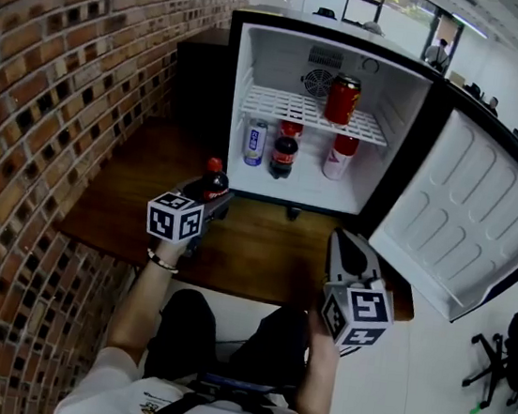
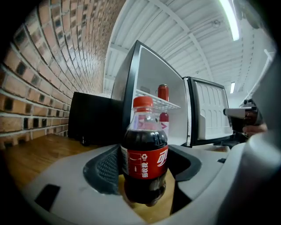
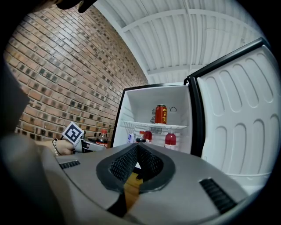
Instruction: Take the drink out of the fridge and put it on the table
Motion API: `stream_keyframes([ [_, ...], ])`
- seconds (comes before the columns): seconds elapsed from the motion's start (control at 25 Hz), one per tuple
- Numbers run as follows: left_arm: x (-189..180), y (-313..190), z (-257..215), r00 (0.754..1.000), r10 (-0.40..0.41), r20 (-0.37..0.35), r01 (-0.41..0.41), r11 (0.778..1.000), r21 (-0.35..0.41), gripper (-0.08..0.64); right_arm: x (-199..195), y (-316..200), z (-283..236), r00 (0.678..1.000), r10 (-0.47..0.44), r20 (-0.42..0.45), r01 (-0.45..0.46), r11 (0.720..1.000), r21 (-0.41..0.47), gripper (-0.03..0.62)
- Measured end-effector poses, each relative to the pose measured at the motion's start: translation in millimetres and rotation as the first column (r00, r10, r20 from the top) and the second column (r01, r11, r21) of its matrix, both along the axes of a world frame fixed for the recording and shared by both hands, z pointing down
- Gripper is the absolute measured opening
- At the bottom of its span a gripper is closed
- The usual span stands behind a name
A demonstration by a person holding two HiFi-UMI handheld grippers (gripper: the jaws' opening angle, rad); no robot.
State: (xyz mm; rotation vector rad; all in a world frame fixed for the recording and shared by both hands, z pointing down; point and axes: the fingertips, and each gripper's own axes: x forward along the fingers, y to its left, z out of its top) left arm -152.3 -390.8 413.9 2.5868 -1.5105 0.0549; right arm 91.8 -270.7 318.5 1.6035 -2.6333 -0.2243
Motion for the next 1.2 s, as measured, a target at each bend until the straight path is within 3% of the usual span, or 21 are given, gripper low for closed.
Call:
stream_keyframes([
  [0.32,-29,-17,23,0.992,-0.113,0.055,0.113,0.994,0.003,0.308,3,-2,-1,1.0,0.008,0.0,-0.008,1.0,-0.004,0.017],
  [1.0,-29,-9,35,0.987,-0.139,0.086,0.137,0.99,0.024,0.311,-5,-1,-5,1.0,-0.01,-0.018,0.01,1.0,-0.002,0.017],
  [1.2,-37,17,25,0.979,-0.187,0.077,0.184,0.982,0.035,0.413,-5,-7,6,1.0,0.0,-0.021,-0.001,0.999,-0.048,0.017],
])
